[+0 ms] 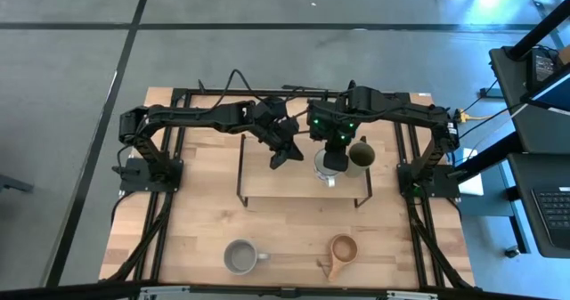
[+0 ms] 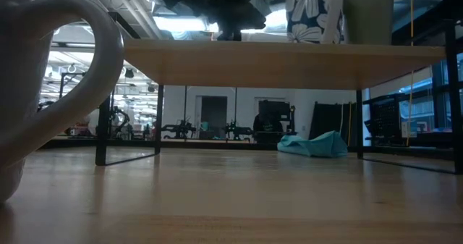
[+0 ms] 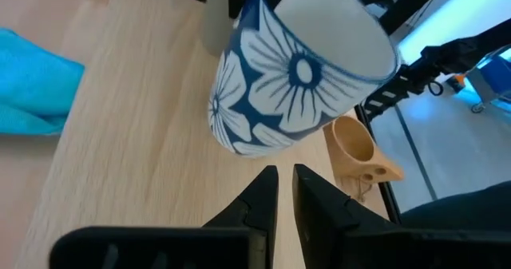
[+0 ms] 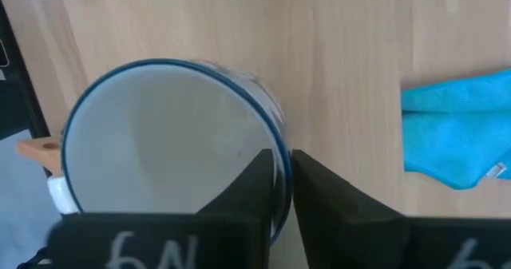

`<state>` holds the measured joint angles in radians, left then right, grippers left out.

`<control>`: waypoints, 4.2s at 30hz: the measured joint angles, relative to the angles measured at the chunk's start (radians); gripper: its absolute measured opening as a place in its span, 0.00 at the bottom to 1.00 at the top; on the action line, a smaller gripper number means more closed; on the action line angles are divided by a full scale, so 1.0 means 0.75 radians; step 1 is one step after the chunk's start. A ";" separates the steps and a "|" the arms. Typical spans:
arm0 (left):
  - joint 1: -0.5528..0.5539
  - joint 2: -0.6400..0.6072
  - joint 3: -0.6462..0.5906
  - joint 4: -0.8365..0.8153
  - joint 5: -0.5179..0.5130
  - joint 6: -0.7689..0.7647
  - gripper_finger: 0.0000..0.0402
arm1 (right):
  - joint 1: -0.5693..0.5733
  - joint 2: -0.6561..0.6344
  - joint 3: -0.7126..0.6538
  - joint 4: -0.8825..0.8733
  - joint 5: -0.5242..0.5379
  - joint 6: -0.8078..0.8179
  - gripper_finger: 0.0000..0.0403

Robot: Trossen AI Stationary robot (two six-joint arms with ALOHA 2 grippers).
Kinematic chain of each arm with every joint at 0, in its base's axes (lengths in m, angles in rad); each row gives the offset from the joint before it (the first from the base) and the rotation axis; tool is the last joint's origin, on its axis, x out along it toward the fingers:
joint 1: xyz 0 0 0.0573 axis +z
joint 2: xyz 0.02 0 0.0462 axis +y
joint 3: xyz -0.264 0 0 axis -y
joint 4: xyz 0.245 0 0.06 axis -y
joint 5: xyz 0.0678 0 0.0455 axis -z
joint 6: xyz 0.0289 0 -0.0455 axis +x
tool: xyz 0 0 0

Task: Stack small to large cups/mugs on shelf
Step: Put the blue patterned mug on the shelf, then put the gray mug on the shelf

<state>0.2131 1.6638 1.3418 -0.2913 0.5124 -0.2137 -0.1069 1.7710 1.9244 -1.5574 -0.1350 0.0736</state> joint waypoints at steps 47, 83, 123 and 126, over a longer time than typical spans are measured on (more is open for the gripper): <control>0.001 -0.001 0.000 -0.023 -0.032 0.014 0.09 | -0.001 -0.139 0.070 -0.018 0.004 0.092 0.19; -0.143 -0.295 0.001 -0.421 -0.320 0.229 0.09 | 0.386 -0.370 0.071 0.099 0.175 0.737 0.19; -1.045 -1.128 -0.776 -0.255 -0.883 -0.927 0.09 | 0.823 -0.028 0.069 0.536 0.328 1.187 0.19; -1.157 -1.074 -0.797 -0.166 -0.965 -1.032 0.09 | 0.858 -0.004 0.069 0.558 0.328 1.182 0.19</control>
<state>-0.6549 0.8580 0.7439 -0.4160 -0.2116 -0.9878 0.5370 1.7679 1.9762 -1.1390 0.1112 0.9600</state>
